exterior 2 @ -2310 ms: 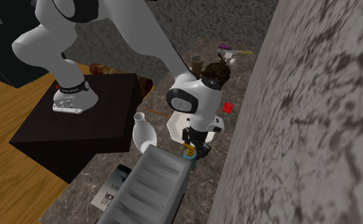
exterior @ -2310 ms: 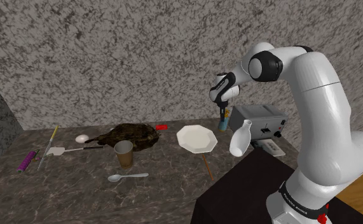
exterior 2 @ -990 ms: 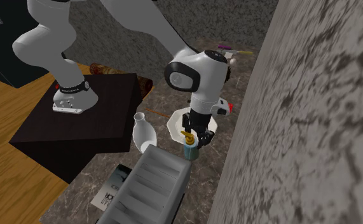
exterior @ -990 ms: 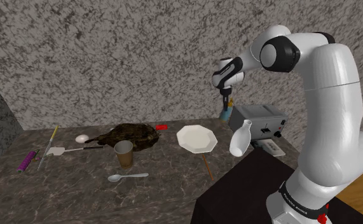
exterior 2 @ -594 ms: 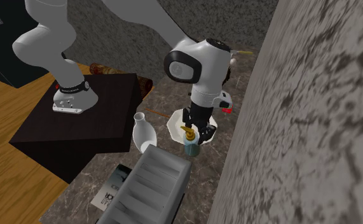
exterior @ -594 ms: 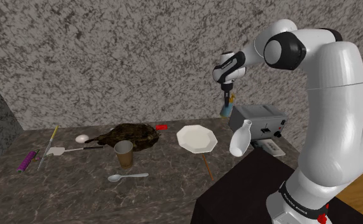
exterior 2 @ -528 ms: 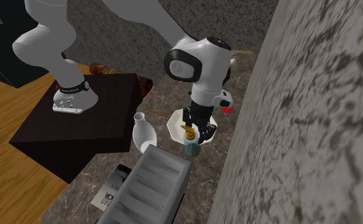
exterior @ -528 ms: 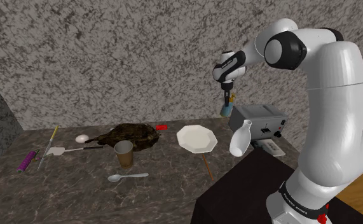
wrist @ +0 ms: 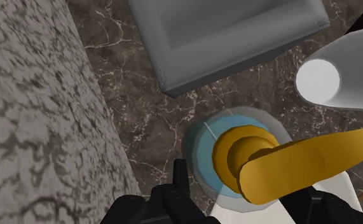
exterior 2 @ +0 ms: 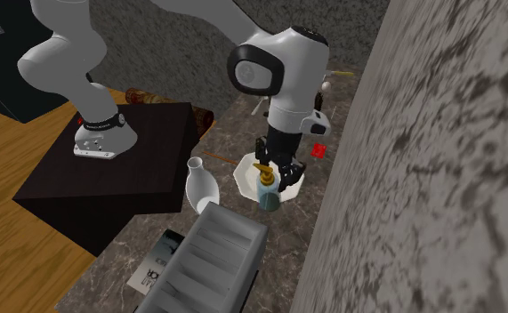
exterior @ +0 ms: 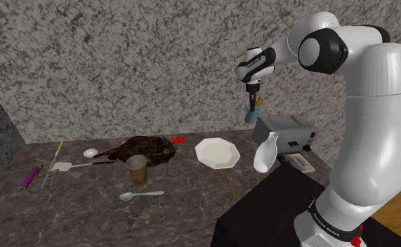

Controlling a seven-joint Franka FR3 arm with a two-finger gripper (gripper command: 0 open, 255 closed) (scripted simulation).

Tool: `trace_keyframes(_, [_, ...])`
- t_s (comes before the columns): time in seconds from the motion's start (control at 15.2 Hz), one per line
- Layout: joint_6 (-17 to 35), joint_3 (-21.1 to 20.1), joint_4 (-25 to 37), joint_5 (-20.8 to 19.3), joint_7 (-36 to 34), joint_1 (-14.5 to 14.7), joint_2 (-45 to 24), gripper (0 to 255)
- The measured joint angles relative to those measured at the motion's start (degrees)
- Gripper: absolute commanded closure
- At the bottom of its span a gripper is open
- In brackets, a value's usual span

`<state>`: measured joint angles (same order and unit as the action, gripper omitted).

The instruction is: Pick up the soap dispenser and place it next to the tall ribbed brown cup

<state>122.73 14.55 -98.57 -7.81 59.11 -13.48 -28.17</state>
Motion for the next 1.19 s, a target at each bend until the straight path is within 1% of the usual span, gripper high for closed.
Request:
trace_keyframes(0.92, [-8.30, 0.37, 4.18, -0.34, 1.27, 0.34, 4.30, 255])
trace_keyframes(1.06, [-7.98, 0.09, 1.36, -0.97, -0.48, 1.73, 6.49, 255])
trace_keyframes(1.19, [-8.13, -0.43, 0.13, -1.29, -2.41, 3.13, 7.51, 255])
